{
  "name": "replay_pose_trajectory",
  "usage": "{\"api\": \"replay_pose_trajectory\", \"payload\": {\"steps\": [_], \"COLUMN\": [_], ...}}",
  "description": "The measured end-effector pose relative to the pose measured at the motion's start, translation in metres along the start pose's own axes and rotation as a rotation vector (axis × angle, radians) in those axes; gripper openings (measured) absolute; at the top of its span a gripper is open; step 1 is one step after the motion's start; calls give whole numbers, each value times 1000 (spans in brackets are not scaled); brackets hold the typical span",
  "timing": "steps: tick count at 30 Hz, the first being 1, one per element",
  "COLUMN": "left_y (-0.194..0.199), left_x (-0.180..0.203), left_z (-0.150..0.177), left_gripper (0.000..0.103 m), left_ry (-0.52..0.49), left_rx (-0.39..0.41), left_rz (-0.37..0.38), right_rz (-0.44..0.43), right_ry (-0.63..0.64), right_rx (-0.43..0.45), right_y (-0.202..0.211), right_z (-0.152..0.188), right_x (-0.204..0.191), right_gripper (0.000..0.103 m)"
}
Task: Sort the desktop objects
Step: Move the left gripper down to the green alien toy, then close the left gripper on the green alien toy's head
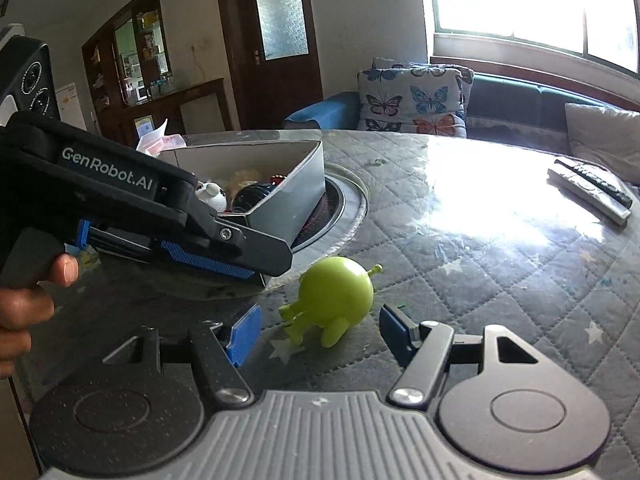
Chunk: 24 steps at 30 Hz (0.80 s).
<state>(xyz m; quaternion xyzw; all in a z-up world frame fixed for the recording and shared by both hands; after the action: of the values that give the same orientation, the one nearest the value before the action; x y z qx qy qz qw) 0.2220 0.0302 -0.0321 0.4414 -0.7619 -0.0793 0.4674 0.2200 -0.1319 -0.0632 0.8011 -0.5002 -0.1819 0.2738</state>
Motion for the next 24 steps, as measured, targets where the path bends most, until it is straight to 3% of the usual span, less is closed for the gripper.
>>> {"api": "replay_pose_trajectory", "payload": {"steps": [14, 24], "left_y": [-19, -29], "left_x": [-12, -16], "left_z": [-1, -4], "left_gripper": [39, 40], "left_ry": [62, 73], "left_rx": [-33, -51], "left_rz": [12, 17], "right_rz": [-9, -34], "right_ry": [-32, -42], "right_rx": [-35, -41], "right_y": [-29, -37], "right_z": [-2, -3], "right_x": [8, 7], "right_gripper": [65, 53]}}
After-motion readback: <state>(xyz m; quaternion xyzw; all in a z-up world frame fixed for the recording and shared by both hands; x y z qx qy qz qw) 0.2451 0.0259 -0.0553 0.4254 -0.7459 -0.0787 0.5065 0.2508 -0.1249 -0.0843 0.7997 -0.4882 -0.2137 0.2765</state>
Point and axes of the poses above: each gripper's, at about its wrist camera, not at the fingertips, and y roughly against the way its jaws point, x to its right, z to its underside, the point moved 7 cm from there along -y, roughly the way its jaws point, and after that the axes turned 10 degrees about z, right-handed, at the moved point
